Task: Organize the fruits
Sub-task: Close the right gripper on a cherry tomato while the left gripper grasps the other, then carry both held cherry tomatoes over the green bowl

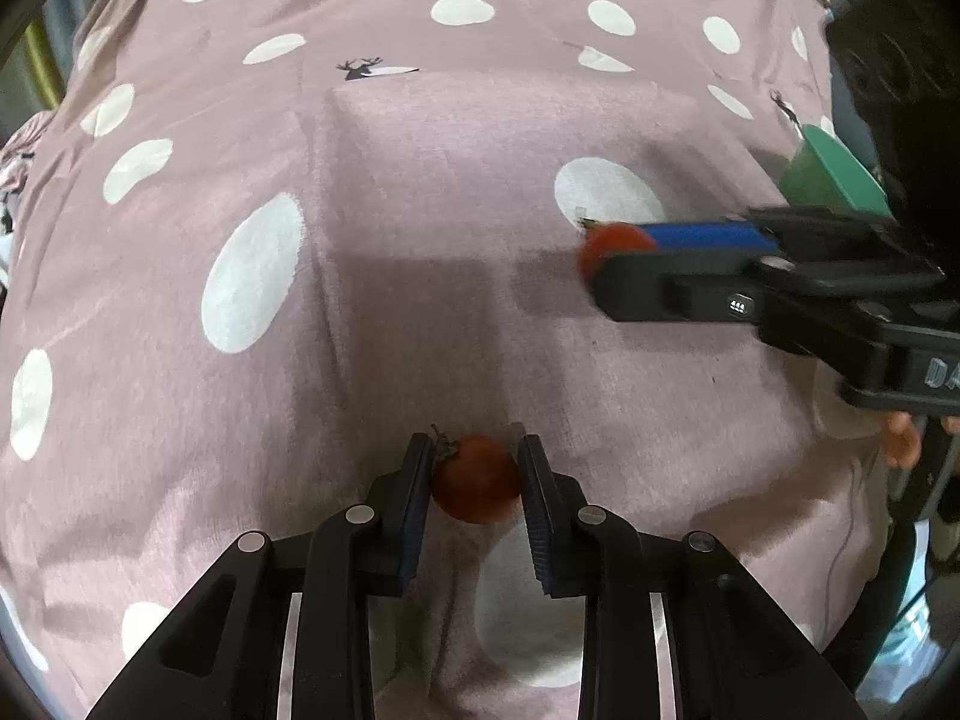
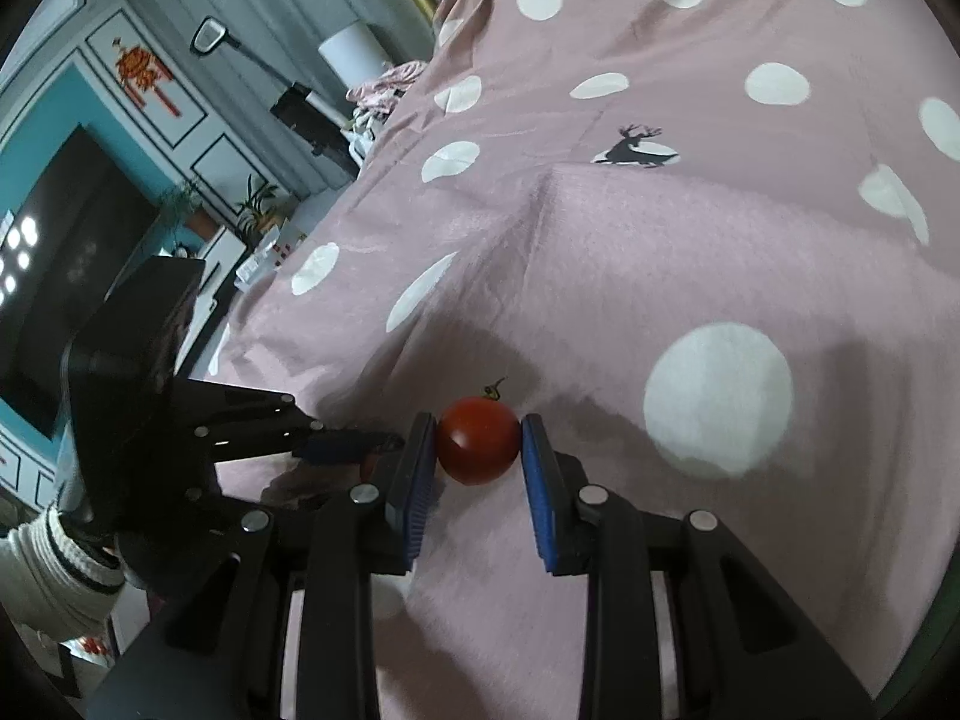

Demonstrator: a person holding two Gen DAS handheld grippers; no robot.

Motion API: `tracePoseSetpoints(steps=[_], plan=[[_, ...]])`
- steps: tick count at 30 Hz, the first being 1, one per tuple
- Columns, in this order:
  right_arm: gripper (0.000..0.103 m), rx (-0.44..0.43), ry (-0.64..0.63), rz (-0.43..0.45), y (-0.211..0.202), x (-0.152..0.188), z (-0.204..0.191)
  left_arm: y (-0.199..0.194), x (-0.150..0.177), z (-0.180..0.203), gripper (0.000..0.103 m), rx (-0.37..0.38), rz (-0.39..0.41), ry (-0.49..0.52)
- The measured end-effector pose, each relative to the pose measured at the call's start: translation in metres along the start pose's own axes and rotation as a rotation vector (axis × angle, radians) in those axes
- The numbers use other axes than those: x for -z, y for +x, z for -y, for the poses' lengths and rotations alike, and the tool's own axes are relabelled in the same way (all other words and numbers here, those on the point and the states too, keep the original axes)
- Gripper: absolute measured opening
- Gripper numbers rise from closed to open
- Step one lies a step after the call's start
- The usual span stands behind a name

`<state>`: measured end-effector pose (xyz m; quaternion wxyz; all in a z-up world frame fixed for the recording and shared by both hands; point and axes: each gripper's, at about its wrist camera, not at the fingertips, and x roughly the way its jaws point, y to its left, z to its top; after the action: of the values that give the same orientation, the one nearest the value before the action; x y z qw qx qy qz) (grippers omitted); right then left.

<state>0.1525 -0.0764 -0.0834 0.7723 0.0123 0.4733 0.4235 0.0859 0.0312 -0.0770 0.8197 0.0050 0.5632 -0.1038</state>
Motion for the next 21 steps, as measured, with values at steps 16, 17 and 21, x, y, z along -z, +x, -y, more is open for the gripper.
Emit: tracePoseSetpoints(steps=[16, 17, 21], plan=[[0.029, 0.034, 0.157, 0.102, -0.059, 0.058, 0.004, -0.036, 0.024, 0.013, 0.029, 0.09, 0.092, -0.113], [0.029, 0.036, 0.16, 0.105, -0.061, 0.061, 0.004, -0.039, 0.025, 0.015, 0.029, 0.096, 0.099, -0.116], [0.029, 0.045, 0.178, 0.12, -0.071, 0.071, 0.001, -0.049, 0.031, 0.024, 0.029, 0.106, 0.121, -0.111]])
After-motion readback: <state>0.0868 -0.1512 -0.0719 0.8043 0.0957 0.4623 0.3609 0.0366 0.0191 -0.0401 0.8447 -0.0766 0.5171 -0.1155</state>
